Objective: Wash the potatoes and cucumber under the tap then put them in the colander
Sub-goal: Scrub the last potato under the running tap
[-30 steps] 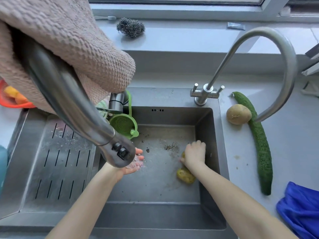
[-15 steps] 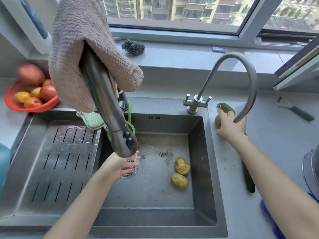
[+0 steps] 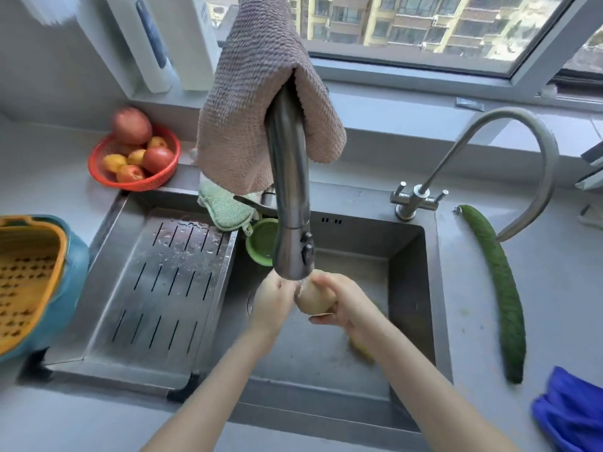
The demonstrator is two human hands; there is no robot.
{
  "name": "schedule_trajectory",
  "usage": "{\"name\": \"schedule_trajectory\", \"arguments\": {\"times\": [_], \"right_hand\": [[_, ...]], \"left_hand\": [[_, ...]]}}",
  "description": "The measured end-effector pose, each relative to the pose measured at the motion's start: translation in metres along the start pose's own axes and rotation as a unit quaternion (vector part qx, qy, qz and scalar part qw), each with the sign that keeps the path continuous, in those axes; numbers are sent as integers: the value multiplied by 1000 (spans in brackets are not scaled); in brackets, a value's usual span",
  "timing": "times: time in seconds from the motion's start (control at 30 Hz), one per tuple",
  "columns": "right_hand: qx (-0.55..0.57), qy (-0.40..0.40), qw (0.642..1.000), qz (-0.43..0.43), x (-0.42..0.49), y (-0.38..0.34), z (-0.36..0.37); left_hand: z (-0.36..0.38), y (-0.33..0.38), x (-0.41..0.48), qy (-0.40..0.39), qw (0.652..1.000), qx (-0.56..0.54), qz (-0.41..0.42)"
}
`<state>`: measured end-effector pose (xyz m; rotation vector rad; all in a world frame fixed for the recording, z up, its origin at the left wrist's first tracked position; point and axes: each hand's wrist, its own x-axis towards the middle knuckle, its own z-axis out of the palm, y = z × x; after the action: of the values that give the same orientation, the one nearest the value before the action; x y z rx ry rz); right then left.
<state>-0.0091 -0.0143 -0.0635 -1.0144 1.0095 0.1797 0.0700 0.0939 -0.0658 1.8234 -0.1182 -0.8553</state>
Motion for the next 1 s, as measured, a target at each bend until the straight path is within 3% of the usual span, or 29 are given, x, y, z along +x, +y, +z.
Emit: {"name": "schedule_trajectory", "arguments": {"times": [0.13, 0.27, 0.33, 0.47, 0.53, 0.67, 0.77, 0.83, 0.9, 1.0], "right_hand": [[114, -63, 986, 103, -4, 4, 35], [140, -95, 974, 148, -15, 4, 42], [117, -59, 983, 132, -16, 4, 48], [12, 104, 994, -31, -15, 11, 64], [-103, 173, 970, -139, -17, 16, 66], [-275, 196, 890, -306, -22, 30, 57], [-356, 182, 837, -374, -13, 40, 41], [-379, 176, 824, -383, -9, 39, 36], [-415, 169, 820, -356, -7, 33, 38], [-293, 150, 918, -220, 1, 17, 47]], "left_hand": [[1, -7, -15, 8, 981, 125, 145], [-14, -12, -14, -1, 985, 41, 170], [-13, -10, -19, 3, 989, -26, 147], [7, -4, -17, 134, 985, -86, 62], [10, -2, -11, 149, 980, -130, -16], [-5, 5, 1, -20, 961, -172, -215], [-12, 10, -1, -126, 942, -151, -272], [-13, 11, -2, -128, 949, -141, -253], [-10, 13, -1, -77, 976, -94, -182], [-5, 7, 1, 19, 997, 78, 4]]}}
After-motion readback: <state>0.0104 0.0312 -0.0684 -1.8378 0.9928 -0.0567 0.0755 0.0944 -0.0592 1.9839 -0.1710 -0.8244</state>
